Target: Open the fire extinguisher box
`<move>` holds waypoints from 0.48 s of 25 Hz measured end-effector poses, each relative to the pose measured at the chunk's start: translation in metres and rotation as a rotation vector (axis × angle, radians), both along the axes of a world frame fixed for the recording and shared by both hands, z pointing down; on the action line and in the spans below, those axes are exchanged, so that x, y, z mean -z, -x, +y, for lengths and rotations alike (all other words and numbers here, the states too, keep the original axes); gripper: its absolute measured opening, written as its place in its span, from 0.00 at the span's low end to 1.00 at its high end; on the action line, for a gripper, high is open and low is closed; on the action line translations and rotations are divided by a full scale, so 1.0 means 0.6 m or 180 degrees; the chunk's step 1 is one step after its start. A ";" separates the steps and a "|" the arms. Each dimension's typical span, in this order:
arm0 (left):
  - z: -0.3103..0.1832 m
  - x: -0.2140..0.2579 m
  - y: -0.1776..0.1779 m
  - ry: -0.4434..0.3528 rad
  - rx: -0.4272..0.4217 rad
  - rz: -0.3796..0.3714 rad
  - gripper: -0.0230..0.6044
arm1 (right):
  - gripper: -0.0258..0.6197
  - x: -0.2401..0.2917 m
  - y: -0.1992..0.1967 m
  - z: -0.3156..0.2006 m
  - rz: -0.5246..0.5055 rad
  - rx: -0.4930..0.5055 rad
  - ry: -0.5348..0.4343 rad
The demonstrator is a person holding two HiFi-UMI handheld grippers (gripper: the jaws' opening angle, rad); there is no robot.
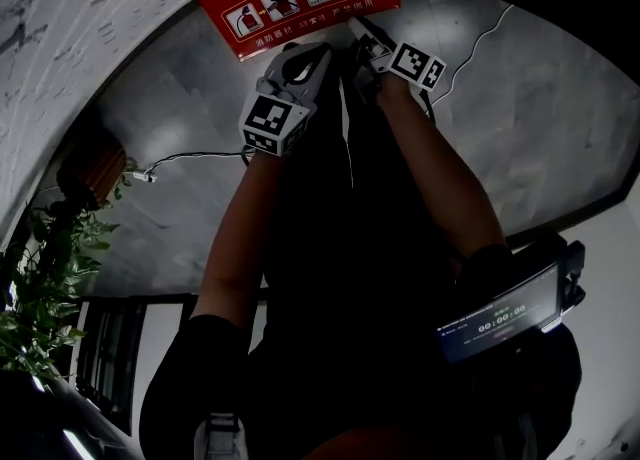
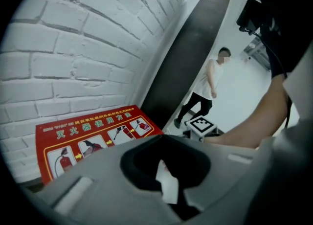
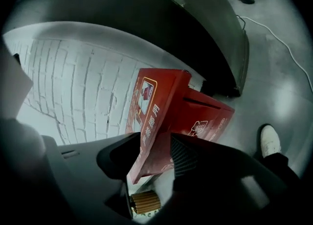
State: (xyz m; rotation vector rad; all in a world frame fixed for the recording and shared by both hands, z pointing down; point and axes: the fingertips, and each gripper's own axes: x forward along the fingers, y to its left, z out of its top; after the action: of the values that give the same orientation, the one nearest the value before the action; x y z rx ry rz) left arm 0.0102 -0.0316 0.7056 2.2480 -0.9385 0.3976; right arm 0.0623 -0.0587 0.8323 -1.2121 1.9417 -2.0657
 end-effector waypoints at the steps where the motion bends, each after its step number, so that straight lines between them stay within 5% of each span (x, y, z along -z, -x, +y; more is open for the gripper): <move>1: 0.004 -0.001 -0.002 0.0001 -0.0018 0.0003 0.04 | 0.33 -0.004 0.002 -0.002 -0.0048 -0.0032 0.0020; 12: 0.009 0.012 -0.016 0.0033 -0.0058 0.0132 0.04 | 0.23 -0.014 0.002 -0.012 -0.0036 -0.0300 0.0090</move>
State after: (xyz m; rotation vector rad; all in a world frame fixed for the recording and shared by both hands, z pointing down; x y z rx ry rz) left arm 0.0198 -0.0264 0.6983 2.2485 -0.8933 0.3617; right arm 0.0613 -0.0658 0.8407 -1.2686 1.8194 -2.0556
